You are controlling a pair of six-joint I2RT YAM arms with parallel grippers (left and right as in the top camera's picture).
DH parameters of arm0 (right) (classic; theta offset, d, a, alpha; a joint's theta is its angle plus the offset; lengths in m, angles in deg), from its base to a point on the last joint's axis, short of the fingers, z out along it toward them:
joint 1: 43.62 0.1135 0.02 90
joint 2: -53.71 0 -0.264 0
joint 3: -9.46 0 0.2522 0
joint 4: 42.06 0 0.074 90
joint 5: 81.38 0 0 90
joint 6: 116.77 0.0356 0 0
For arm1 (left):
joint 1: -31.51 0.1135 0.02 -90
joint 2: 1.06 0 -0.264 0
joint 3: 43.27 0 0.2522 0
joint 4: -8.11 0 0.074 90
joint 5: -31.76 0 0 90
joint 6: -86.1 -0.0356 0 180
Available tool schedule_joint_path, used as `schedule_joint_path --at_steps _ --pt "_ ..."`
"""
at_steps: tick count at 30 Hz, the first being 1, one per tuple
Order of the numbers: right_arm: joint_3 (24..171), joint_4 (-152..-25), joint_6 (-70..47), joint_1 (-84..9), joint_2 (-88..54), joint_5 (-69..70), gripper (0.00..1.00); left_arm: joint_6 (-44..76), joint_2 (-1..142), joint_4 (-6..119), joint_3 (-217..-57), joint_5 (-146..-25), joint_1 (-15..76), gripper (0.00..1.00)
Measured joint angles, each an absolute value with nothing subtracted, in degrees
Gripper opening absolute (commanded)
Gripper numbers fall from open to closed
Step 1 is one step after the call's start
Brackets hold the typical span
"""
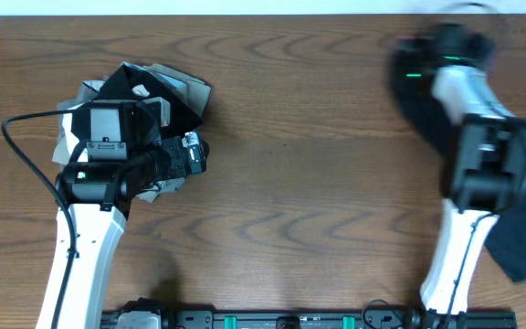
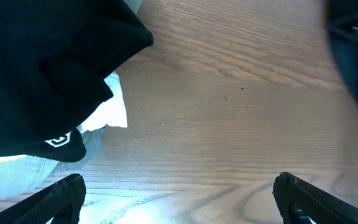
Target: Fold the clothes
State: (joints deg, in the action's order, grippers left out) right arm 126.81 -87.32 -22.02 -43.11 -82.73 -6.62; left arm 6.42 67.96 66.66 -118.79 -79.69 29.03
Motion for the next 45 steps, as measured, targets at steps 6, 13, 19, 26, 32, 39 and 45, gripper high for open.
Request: schedule_joint_path --at_steps 6,13,19,26,32,39,45 --pt "127.51 -96.59 -30.15 -26.21 -81.96 -9.49 0.02 6.42 67.96 66.69 -118.79 -78.12 29.03 0.98" --pt "127.18 -101.11 -34.82 -18.02 -80.89 -10.06 0.24 6.42 67.96 66.66 -118.79 -76.26 29.03 0.98" --pt "124.6 -104.15 -35.92 -18.98 -77.53 -10.47 0.63 6.42 67.96 66.51 -118.79 -75.89 29.03 0.98" --pt "123.12 -107.5 -30.89 -29.82 -66.01 -9.49 0.69 6.42 67.96 65.48 -118.79 -75.85 29.03 0.98" --pt "123.75 -113.33 -25.99 -46.02 -56.61 -11.56 0.7 6.42 67.96 64.02 -118.79 -75.85 29.03 0.98" --pt "120.23 -125.66 -18.87 -59.17 -56.26 -8.55 0.72 6.4 68.24 63.6 -118.79 -75.82 28.96 0.98" --pt "107.64 -122.97 -13.65 -69.97 -56.48 -6.06 0.64 6.38 68.5 63.6 -118.79 -75.82 28.75 0.98"
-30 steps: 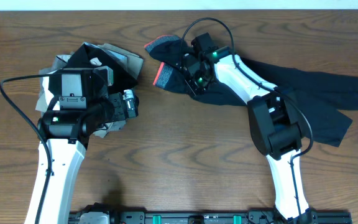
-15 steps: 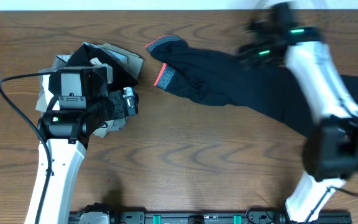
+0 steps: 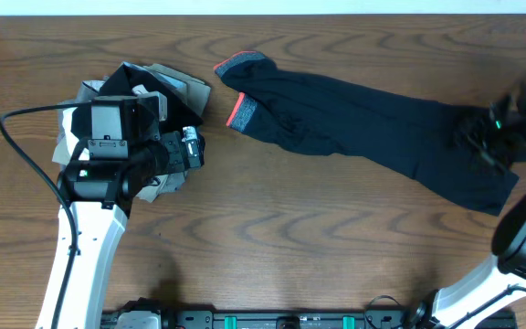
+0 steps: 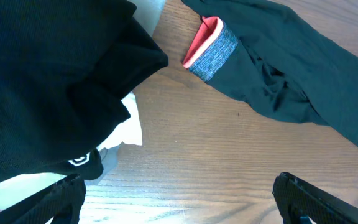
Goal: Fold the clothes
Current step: 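Pull the black leggings rightward with the right gripper, laying them flat, then grasp the red-trimmed waistband of the leggings with the left gripper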
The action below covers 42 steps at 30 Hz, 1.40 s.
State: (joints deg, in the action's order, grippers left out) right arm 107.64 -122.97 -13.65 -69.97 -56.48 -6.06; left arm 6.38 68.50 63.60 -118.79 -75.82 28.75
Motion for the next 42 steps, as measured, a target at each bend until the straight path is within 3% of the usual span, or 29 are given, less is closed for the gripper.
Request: schedule_joint_path --at_steps 9,17,19,21,25,33,42 --pt "96.08 -112.07 -9.47 -84.18 -56.54 -3.1 0.64 6.38 68.59 63.21 -118.79 -75.82 28.72 0.98" --pt "92.06 -104.55 -9.1 -85.71 -56.54 -2.3 0.61 6.38 68.59 62.36 -118.79 -75.82 28.72 0.98" --pt "91.95 -103.93 -9.12 -85.71 -56.54 -2.14 0.48 6.38 68.59 62.36 -118.79 -75.85 28.72 0.98" --pt "91.88 -103.02 -9.01 -85.71 -56.54 -2.17 0.2 6.38 68.59 62.36 -118.79 -75.85 28.72 0.98" --pt "91.75 -101.16 -9.54 -85.71 -56.54 -5.68 0.02 6.38 68.59 62.29 -118.79 -75.82 28.72 0.98" --pt "92.28 -98.14 -12.38 -87.19 -52.0 -20.11 0.01 6.38 68.59 62.03 -118.79 -75.85 28.72 0.98" --pt "95.01 -90.54 -12.84 -89.99 -30.19 -24.28 0.01 6.38 68.61 61.94 -118.79 -75.85 28.72 0.98"
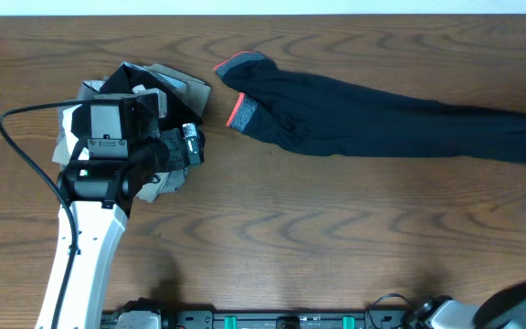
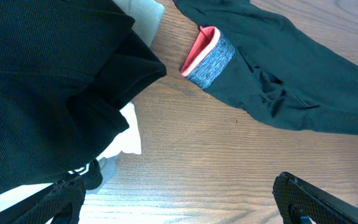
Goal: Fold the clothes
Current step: 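Grasp the red-trimmed waistband of the leggings with the left gripper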
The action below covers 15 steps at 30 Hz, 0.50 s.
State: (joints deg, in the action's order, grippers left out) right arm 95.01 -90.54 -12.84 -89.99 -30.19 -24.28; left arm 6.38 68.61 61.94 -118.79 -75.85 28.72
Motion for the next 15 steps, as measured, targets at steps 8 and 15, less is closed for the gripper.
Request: schedule_joint_path --at_steps 8,15 --pt "95.27 -90.6 -12.07 -90.28 -24.11 -20.31 0.01 6.38 68.61 61.94 -118.79 -76.28 28.72 0.98" --pt "95.27 -88.11 -7.11 -92.46 -24.13 -18.38 0.01 6.18 69.64 61.46 -118.79 -77.51 27.22 0.98"
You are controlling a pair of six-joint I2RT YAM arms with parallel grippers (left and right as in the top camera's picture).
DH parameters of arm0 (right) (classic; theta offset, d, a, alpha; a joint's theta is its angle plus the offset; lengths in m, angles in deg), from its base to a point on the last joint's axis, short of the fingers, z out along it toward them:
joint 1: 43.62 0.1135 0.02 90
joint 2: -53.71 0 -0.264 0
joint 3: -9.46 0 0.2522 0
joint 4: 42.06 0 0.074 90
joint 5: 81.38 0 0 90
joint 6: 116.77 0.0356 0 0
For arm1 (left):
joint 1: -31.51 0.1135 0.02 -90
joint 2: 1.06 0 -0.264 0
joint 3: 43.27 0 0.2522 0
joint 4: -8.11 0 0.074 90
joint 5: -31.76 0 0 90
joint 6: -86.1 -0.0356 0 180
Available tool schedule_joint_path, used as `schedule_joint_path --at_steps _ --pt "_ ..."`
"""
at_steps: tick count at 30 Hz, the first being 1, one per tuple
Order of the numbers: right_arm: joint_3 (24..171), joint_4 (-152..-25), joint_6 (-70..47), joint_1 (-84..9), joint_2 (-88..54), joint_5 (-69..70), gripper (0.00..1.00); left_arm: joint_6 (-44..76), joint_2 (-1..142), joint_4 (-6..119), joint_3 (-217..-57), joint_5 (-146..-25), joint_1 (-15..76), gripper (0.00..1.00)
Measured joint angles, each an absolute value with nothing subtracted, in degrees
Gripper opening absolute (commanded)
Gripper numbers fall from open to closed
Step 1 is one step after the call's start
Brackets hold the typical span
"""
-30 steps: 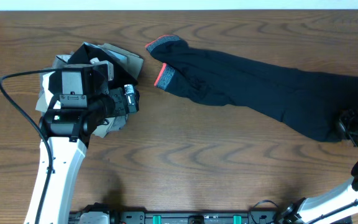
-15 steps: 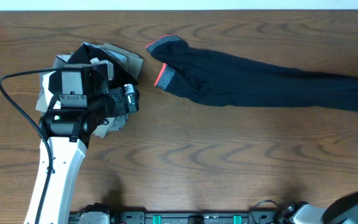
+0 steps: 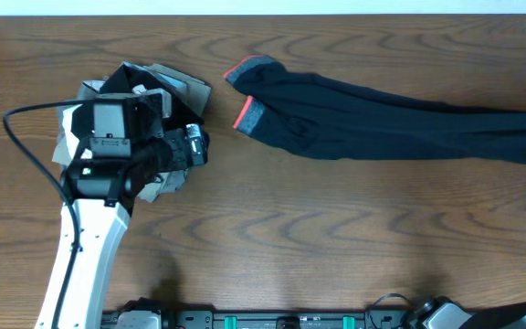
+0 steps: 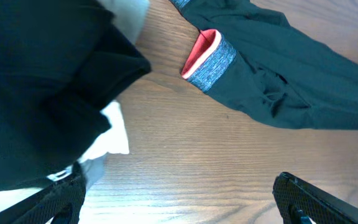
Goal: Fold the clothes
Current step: 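Grasp the red-trimmed waistband of the leggings with the left gripper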
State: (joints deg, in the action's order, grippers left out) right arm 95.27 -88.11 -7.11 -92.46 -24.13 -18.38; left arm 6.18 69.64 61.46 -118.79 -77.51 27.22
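Note:
A long dark navy garment [image 3: 391, 128] lies stretched across the far half of the table, from its grey-and-red cuffs [image 3: 245, 114] near the middle to the right edge of the overhead view, where it runs out of sight. In the left wrist view the cuff [image 4: 207, 56] and navy cloth [image 4: 303, 81] lie ahead of my left gripper [image 4: 179, 202], which is open over bare wood with nothing between its fingers [image 4: 297, 196]. That left gripper [image 3: 196, 146] hovers beside a pile of clothes. My right gripper is out of view.
A heap of black, grey and white clothes [image 3: 167, 87] sits at the far left, partly under my left arm [image 3: 89, 228]; its black cloth [image 4: 36, 81] fills the left of the wrist view. Bare wooden table [image 3: 336, 228] spreads across the near half.
The navy garment has shifted a little to the right, and its right end now runs past the frame edge. My left gripper has edged slightly right and stays open.
The navy garment was first bunched at the far right under my right arm. Then it lay spread across the table with the right gripper at its right end. Later it was pulled straight to the right edge, and now lies slightly further right, with the right gripper out of view.

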Motion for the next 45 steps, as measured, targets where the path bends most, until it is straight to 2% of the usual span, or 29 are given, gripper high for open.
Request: schedule_joint_path --at_steps 9,13,23,31,45 --pt "95.6 -83.69 2.07 -100.4 -24.13 -24.66 0.01 4.85 76.11 52.41 -118.79 -77.59 19.74 0.98" --pt "95.75 -85.03 3.16 -100.18 -24.11 -28.24 0.01 3.65 81.31 41.48 -118.99 -77.29 17.01 1.0" --pt "95.86 -86.3 3.6 -96.16 -24.11 -31.37 0.01 5.64 103.65 15.52 -119.66 -77.22 11.96 0.91" --pt "95.93 -91.76 0.54 -93.69 -24.11 -30.47 0.01 6.84 118.21 7.39 -123.49 -76.54 11.63 0.89" --pt "95.95 -95.43 -3.39 -92.77 -24.11 -27.37 0.01 7.15 123.89 -2.38 -127.27 -75.87 11.46 0.75"
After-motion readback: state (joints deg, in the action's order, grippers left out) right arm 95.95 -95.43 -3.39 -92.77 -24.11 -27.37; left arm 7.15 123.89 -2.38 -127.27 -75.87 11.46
